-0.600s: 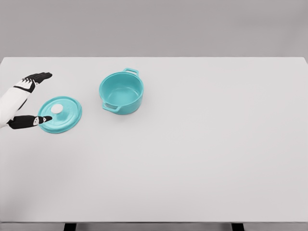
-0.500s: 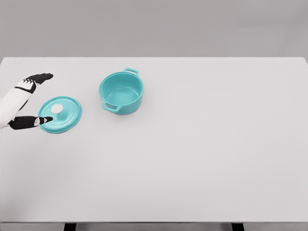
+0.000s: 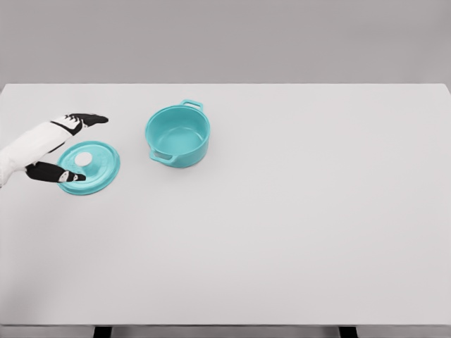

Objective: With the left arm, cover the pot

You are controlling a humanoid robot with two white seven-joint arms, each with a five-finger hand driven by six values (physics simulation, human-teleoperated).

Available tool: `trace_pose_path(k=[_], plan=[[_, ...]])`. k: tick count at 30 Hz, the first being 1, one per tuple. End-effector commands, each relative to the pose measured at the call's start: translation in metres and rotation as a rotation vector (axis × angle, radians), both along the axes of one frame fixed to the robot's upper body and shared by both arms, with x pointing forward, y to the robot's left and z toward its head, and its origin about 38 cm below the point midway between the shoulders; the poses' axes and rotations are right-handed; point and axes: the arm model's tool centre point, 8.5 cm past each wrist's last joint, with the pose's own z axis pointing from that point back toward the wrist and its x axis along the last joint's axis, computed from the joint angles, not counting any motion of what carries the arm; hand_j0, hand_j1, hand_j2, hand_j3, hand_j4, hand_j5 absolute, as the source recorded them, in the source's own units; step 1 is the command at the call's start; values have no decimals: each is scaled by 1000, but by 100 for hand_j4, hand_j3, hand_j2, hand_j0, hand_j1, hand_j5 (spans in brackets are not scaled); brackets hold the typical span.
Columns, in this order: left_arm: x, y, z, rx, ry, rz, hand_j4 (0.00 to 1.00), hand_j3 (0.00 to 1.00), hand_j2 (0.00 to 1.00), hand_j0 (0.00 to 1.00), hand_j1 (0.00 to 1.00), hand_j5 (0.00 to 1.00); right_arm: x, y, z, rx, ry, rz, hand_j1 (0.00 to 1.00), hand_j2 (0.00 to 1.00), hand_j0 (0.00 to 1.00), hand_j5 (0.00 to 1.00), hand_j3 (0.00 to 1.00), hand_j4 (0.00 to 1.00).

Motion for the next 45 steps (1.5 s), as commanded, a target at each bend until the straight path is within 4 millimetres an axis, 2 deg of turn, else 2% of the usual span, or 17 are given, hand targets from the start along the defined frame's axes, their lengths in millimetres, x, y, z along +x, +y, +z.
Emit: trace_pose_path(k=[1, 4, 5, 10, 13, 20, 25, 28, 30, 32, 36, 39, 44, 45], plan=[[-6, -11, -19, 50, 108, -76, 100, 100, 100, 100, 100, 100, 0, 0, 0, 1, 1, 0, 100, 100, 100, 100, 100, 100], [8, 1, 0, 82, 77, -58, 100, 100, 100, 100, 100, 100, -1, 0, 0, 1, 2, 0, 100, 100, 100, 100, 100, 100], [13, 7, 1, 83, 82, -40, 100, 100, 100, 100, 100, 100, 0, 0, 0, 1, 1, 0, 100, 100, 100, 100, 100, 100], [21, 33, -17, 71, 149, 40, 100, 100, 100, 100, 100, 100, -1, 0, 0, 1, 2, 0, 100, 100, 100, 100, 100, 100], [22, 36, -26, 74, 178, 48, 100, 100, 100, 100, 100, 100, -1, 0, 0, 1, 2, 0, 100, 100, 100, 100, 100, 100], [29, 39, -18, 61, 196, 110, 100, 100, 100, 100, 100, 100, -1, 0, 0, 0, 1, 0, 100, 100, 100, 100, 100, 100], [30, 37, -22, -51, 245, 123, 100, 100, 100, 100, 100, 100, -1, 0, 0, 0, 1, 0, 100, 100, 100, 100, 100, 100], [32, 42, -30, -165, 370, 192, 100, 100, 100, 100, 100, 100, -1, 0, 0, 0, 1, 0, 100, 100, 100, 100, 100, 100], [34, 43, -28, -197, 377, 202, 100, 100, 100, 100, 100, 100, -1, 0, 0, 0, 1, 0, 100, 100, 100, 100, 100, 100], [35, 50, -37, -241, 433, 256, 100, 100, 100, 100, 100, 100, -1, 0, 0, 1, 2, 0, 100, 100, 100, 100, 100, 100], [36, 60, -45, -222, 462, 296, 100, 100, 100, 100, 100, 100, -1, 0, 0, 0, 1, 0, 100, 100, 100, 100, 100, 100], [45, 57, -34, -234, 430, 287, 100, 100, 100, 100, 100, 100, -1, 0, 0, 0, 1, 0, 100, 100, 100, 100, 100, 100], [49, 62, -39, -258, 453, 324, 100, 100, 100, 100, 100, 100, -1, 0, 0, 1, 2, 0, 100, 100, 100, 100, 100, 100], [55, 57, -41, -286, 468, 340, 100, 100, 100, 100, 100, 100, 0, 0, 0, 1, 1, 0, 100, 100, 100, 100, 100, 100]])
